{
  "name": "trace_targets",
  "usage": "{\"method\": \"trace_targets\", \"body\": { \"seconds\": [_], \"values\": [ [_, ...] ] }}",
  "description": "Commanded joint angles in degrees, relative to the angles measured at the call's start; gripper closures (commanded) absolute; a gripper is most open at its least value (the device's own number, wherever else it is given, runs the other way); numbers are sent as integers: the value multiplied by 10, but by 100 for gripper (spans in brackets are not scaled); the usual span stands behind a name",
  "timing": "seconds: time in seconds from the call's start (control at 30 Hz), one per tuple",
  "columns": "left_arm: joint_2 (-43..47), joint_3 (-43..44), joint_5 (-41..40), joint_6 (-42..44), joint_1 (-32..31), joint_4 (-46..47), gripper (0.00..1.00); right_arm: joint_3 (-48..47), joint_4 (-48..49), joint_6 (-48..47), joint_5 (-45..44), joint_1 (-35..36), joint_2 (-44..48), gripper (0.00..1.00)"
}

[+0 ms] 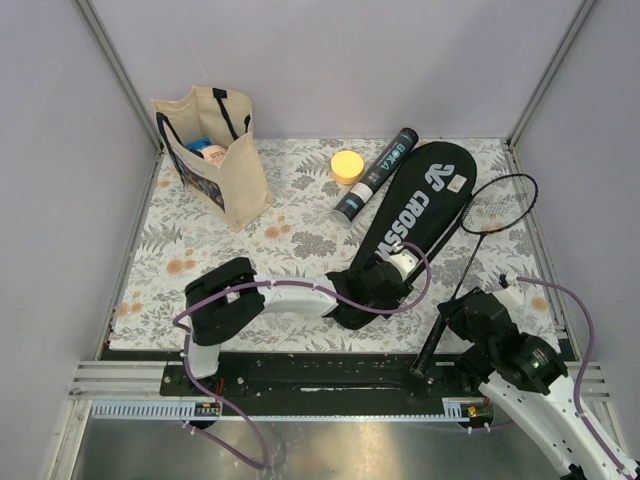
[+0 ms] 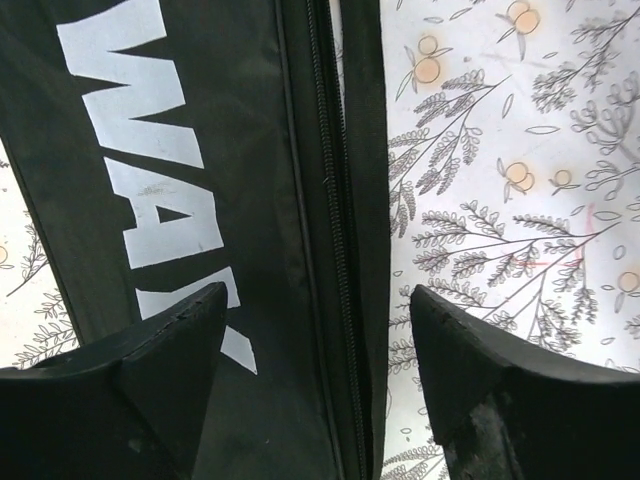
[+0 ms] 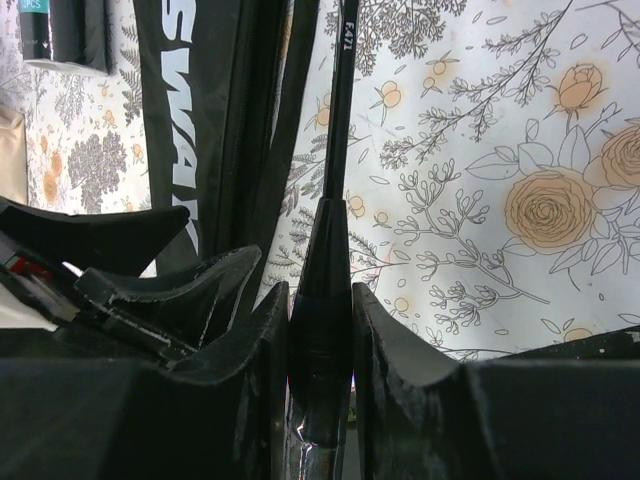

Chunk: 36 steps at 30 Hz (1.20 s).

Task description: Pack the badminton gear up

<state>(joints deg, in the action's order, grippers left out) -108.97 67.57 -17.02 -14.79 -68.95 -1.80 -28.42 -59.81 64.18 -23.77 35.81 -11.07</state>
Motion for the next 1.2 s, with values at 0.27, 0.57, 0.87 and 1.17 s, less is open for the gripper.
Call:
{"method": "trace_targets", "body": {
  "seconds": [0.27,0.57,0.87,1.17],
  "values": [
    [-7,45,-29,4,-3,22,78,18,14,29,48,-1,53,100],
    [14,52,7,-34,2,22,100,31,19,45,86,-1,95,100],
    [32,24,65,-66,16,72,100,57,74,52,148,-2,106,100],
    [27,35,92,-54,24,94,100,56,92,52,197,-1,128,100]
  ]
}}
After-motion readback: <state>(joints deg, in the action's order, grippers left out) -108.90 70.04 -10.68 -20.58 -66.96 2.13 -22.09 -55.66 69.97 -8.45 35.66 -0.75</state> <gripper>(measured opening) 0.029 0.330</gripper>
